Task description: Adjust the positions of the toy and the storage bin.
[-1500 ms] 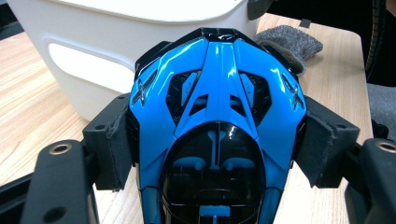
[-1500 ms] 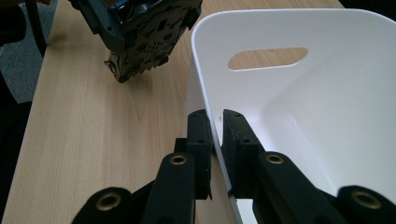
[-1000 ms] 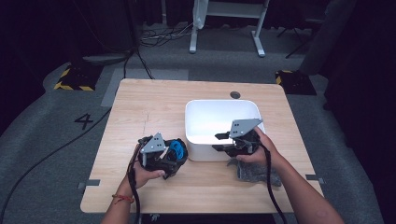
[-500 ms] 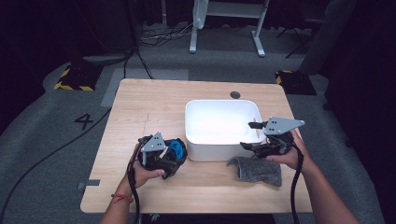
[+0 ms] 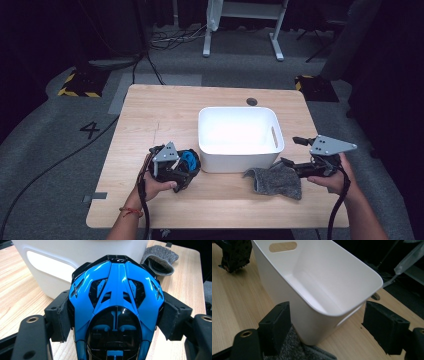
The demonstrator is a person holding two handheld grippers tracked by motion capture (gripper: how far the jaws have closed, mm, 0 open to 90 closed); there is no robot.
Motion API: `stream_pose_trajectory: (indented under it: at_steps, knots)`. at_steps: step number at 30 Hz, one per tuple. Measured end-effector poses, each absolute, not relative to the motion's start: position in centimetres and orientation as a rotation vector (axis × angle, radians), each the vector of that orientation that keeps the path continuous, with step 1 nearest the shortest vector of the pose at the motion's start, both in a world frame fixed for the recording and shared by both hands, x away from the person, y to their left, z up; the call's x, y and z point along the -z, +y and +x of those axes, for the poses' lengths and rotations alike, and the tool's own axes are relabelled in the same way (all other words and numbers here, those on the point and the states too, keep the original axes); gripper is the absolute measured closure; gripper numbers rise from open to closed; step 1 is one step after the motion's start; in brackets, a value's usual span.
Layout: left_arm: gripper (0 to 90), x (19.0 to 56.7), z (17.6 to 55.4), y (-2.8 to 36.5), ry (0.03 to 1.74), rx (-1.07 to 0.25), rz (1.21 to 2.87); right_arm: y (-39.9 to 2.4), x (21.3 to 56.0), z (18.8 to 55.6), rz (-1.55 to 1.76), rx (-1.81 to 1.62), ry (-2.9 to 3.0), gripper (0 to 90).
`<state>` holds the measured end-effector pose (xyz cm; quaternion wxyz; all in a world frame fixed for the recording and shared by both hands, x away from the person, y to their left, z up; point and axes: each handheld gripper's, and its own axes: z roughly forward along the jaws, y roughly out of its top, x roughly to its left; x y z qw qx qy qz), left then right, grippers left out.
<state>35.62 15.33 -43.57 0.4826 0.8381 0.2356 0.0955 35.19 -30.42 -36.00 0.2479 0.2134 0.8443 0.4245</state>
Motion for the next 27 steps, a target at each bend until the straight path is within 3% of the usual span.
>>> stream_pose_trajectory:
  at_steps: [8,21,27]
  knots:
    - [24.8,43.9,35.7,15.5,0.572,-0.233,2.044,-33.6,39.3,35.1,0.738,-1.127,2.316,22.3]
    - [24.9,43.7,35.5,16.0,0.569,-0.254,2.029,-35.8,46.9,36.4,0.875,-0.989,2.416,21.6]
    - [24.9,43.6,35.3,16.1,0.582,-0.257,2.011,-36.5,48.8,36.8,0.955,-0.99,2.418,18.9]
